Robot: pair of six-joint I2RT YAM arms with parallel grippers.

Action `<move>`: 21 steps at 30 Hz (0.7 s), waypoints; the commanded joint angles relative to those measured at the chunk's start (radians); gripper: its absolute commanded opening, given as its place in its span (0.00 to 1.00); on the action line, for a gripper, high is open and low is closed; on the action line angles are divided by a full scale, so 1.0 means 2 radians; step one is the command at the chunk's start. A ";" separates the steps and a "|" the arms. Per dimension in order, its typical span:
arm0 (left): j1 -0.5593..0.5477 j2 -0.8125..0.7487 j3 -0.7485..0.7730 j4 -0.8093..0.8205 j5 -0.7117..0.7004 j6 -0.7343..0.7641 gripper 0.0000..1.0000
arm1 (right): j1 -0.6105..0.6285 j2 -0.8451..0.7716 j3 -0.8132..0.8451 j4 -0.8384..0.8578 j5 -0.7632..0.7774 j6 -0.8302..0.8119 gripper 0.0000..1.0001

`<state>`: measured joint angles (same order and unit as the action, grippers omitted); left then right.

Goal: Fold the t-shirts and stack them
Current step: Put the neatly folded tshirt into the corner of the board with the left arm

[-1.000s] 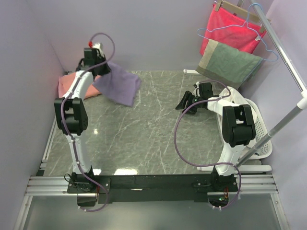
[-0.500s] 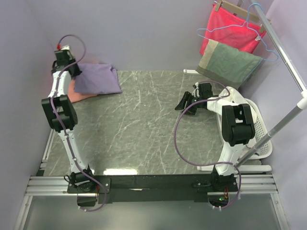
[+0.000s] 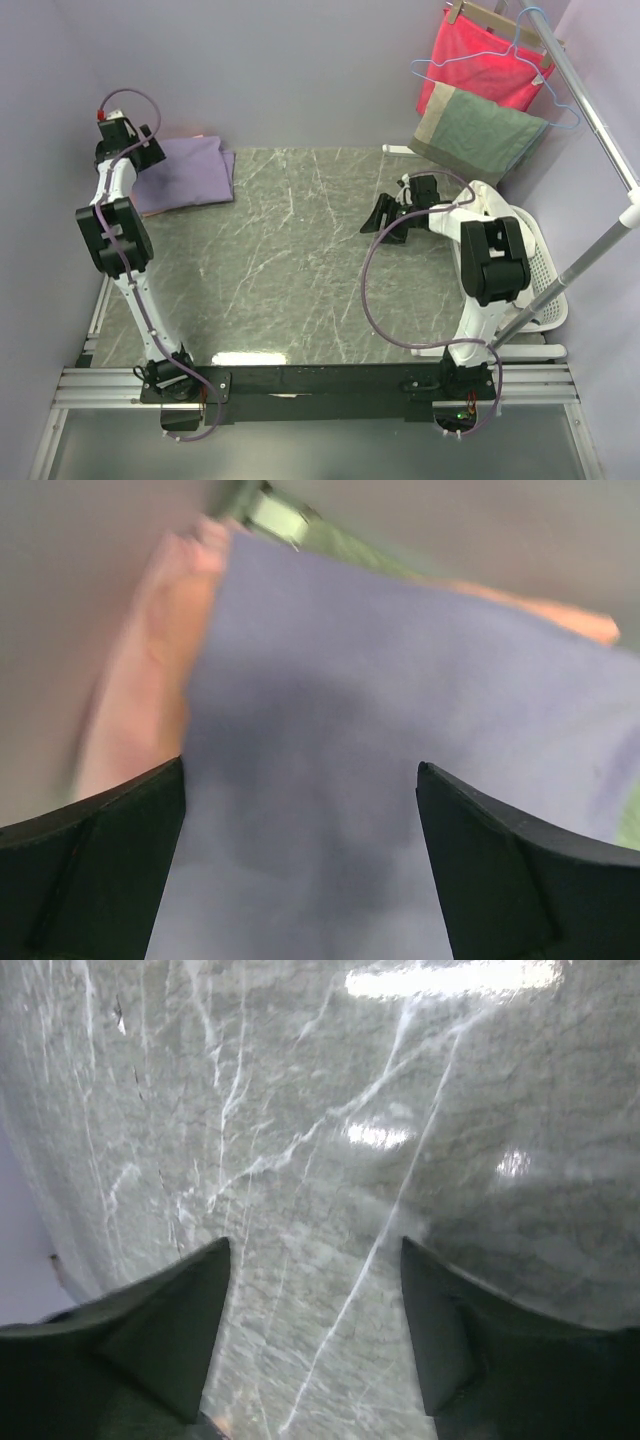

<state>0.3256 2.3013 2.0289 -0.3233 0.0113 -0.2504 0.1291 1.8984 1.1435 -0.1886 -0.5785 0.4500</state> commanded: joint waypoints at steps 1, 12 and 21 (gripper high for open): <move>-0.009 -0.087 -0.056 0.040 0.047 -0.059 0.99 | 0.016 -0.074 -0.019 -0.005 0.039 -0.023 0.80; -0.205 -0.324 -0.326 0.126 -0.004 -0.084 1.00 | 0.067 -0.222 -0.084 -0.013 0.215 -0.040 1.00; -0.328 -0.531 -0.501 0.156 -0.059 -0.125 0.99 | 0.126 -0.400 -0.167 0.012 0.413 -0.049 1.00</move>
<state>-0.3305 1.4151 1.1328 -0.0734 -0.0315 -0.4370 0.3603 1.2625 0.8726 -0.2142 0.0242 0.3717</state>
